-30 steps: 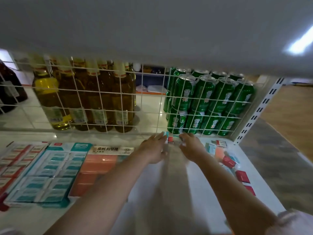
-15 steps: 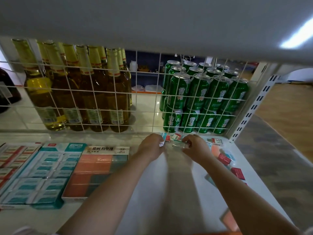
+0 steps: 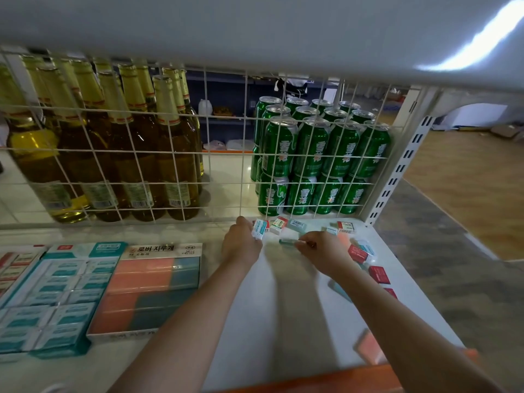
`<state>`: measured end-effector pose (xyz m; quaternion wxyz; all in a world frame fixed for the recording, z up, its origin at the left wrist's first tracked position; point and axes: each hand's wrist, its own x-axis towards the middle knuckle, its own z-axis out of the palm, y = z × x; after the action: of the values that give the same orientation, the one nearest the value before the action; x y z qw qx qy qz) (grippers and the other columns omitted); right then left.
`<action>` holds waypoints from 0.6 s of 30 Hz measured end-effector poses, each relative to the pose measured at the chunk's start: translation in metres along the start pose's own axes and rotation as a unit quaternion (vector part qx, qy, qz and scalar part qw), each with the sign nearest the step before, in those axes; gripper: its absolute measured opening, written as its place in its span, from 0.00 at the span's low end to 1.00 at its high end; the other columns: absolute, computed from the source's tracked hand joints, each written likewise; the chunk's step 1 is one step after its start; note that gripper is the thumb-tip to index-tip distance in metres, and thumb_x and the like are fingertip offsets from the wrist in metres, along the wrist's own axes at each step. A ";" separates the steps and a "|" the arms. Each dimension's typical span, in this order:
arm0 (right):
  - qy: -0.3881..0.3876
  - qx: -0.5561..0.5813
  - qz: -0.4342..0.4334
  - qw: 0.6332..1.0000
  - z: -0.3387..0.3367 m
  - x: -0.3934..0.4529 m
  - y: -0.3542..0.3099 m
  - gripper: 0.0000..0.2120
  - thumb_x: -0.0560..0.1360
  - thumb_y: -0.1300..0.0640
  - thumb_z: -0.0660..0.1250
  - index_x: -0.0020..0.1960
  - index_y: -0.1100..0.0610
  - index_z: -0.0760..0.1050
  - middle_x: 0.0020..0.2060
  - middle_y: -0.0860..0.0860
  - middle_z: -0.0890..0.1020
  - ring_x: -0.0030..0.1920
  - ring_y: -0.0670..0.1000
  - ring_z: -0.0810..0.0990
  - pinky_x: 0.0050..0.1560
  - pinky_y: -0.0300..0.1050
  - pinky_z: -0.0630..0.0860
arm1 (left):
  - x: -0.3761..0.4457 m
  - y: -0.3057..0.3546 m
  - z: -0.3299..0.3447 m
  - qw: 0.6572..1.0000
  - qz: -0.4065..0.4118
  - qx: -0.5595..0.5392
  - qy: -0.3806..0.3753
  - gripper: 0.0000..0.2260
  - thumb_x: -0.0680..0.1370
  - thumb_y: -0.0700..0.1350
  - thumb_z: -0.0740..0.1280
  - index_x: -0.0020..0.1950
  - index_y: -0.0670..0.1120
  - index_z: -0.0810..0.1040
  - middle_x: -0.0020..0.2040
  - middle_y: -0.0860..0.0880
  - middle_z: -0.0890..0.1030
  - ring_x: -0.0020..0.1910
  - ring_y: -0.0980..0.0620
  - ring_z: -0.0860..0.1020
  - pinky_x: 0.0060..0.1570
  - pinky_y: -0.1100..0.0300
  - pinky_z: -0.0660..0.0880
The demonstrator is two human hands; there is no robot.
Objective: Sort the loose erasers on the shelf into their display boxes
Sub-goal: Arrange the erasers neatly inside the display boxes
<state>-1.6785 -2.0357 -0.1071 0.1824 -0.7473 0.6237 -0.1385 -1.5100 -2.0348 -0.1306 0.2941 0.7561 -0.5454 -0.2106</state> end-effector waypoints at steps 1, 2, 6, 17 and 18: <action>0.002 0.001 0.002 1.000 0.001 -0.001 0.000 0.12 0.78 0.54 0.62 0.49 0.59 0.80 0.45 0.56 0.83 0.42 0.52 0.77 0.41 0.43 0.72 | -0.001 -0.001 -0.001 1.000 0.002 0.002 -0.005 0.13 0.74 0.41 0.67 0.57 0.45 0.69 0.57 0.44 0.76 0.54 0.45 0.77 0.45 0.57 0.72; 0.005 0.003 0.004 1.000 0.001 -0.003 -0.001 0.11 0.78 0.54 0.62 0.49 0.59 0.80 0.45 0.56 0.83 0.41 0.50 0.75 0.39 0.41 0.70 | -0.002 -0.003 -0.002 1.000 0.008 0.010 -0.010 0.14 0.74 0.40 0.66 0.58 0.45 0.69 0.57 0.44 0.76 0.54 0.45 0.76 0.46 0.56 0.72; 0.008 0.026 0.027 0.999 0.005 -0.009 -0.004 0.12 0.78 0.58 0.61 0.58 0.57 0.77 0.50 0.55 0.82 0.49 0.53 0.78 0.45 0.41 0.72 | -0.007 -0.015 -0.006 0.997 0.058 0.039 -0.027 0.14 0.76 0.38 0.61 0.62 0.44 0.72 0.60 0.45 0.74 0.57 0.47 0.73 0.50 0.60 0.68; -0.020 0.008 0.054 0.998 0.008 -0.026 -0.021 0.15 0.76 0.61 0.60 0.60 0.56 0.75 0.56 0.53 0.80 0.54 0.52 0.77 0.50 0.40 0.73 | -0.018 -0.028 -0.041 0.996 0.059 -0.032 -0.058 0.10 0.78 0.42 0.62 0.57 0.43 0.79 0.56 0.45 0.81 0.54 0.47 0.77 0.44 0.63 0.69; -0.029 -0.005 0.050 0.998 0.008 -0.027 -0.024 0.15 0.76 0.60 0.60 0.61 0.55 0.74 0.56 0.52 0.79 0.54 0.51 0.77 0.48 0.39 0.71 | -0.019 -0.029 -0.046 0.995 0.061 -0.048 -0.063 0.10 0.78 0.41 0.63 0.57 0.42 0.79 0.56 0.45 0.81 0.54 0.48 0.77 0.44 0.63 0.69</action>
<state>-1.6590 -2.0043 -0.1031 0.2032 -0.7198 0.6556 -0.1038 -1.4663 -2.0004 -0.1163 0.3072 0.6918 -0.5972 -0.2654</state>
